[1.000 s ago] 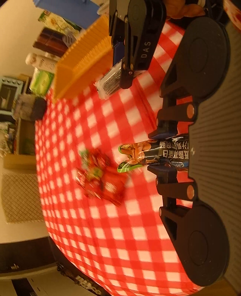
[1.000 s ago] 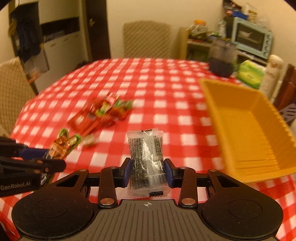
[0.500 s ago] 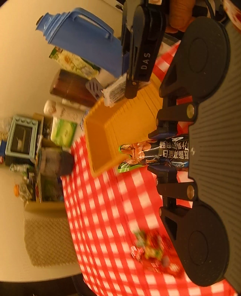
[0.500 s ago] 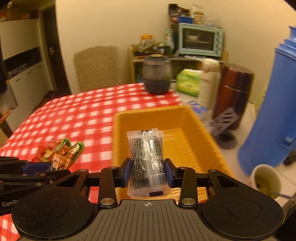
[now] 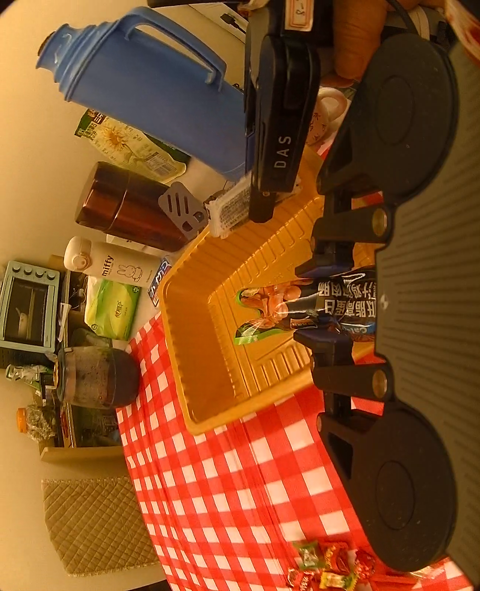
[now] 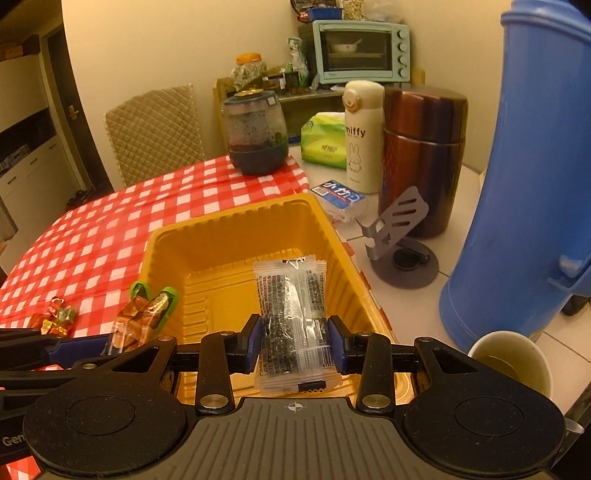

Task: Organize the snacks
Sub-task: 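Carry both snacks into the orange tray and open both grippers, then move both tools back toward the red candy pile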

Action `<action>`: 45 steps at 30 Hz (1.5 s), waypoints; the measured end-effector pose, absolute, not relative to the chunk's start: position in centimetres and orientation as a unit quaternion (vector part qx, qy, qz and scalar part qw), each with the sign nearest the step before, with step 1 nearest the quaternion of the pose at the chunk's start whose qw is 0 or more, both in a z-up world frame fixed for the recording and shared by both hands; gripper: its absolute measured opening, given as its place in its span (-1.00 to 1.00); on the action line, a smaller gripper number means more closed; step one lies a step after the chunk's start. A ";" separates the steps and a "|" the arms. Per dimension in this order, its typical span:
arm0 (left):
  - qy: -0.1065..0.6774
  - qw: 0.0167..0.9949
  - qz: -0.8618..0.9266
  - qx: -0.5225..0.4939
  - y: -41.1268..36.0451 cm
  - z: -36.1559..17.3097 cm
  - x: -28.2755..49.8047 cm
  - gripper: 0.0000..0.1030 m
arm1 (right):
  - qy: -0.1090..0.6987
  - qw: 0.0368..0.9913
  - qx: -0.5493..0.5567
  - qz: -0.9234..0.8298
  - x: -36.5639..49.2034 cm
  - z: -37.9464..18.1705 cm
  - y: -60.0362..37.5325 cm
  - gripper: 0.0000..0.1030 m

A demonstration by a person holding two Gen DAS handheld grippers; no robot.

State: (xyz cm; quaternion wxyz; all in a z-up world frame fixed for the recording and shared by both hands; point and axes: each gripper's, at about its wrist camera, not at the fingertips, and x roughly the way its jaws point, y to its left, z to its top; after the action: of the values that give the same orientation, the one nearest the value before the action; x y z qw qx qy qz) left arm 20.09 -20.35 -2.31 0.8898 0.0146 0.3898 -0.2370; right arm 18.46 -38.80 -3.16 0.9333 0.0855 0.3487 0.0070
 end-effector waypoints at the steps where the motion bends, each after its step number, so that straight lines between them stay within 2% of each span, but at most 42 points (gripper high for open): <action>1: 0.390 0.889 -0.237 0.015 -20.5 -2.5 20.3 -0.49 | 0.350 0.933 0.088 0.008 18.6 -3.3 -38.8 -0.26; 10: 0.389 0.889 -0.241 0.020 -21.6 -3.8 21.6 -0.48 | 0.360 0.928 0.099 0.006 19.6 -4.4 -39.4 -0.26; 12: 0.387 0.890 -0.239 0.024 -21.6 -4.1 21.7 -0.22 | 0.362 0.927 0.101 0.005 19.8 -4.6 -39.5 -0.26; 24: 0.378 0.902 -0.208 0.009 -17.9 -3.1 19.3 -0.22 | 0.367 0.923 0.116 0.012 19.6 -5.0 -39.4 -0.25; 25: 0.377 0.903 -0.207 0.009 -17.7 -3.0 19.1 -0.22 | 0.363 0.924 0.121 0.018 19.6 -4.9 -39.3 -0.24; 28: 0.377 0.904 -0.200 0.009 -17.0 -2.7 18.4 -0.22 | 0.354 0.925 0.137 0.027 19.6 -4.5 -39.4 0.25; 36: 0.377 0.908 -0.183 -0.002 -14.7 -1.4 16.0 -0.21 | 0.345 0.926 0.153 0.006 16.7 -2.4 -39.1 0.26; 45: 0.366 0.917 -0.162 -0.015 -11.1 0.9 12.2 -0.12 | 0.363 0.921 0.139 0.010 11.5 -0.7 -34.6 0.26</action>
State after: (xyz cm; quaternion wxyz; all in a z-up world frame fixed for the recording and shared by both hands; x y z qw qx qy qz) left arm 12.20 -11.13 0.86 0.9165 -0.0152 0.3656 -0.1616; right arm 11.52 -34.60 -0.67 0.9213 0.1386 0.3632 0.0100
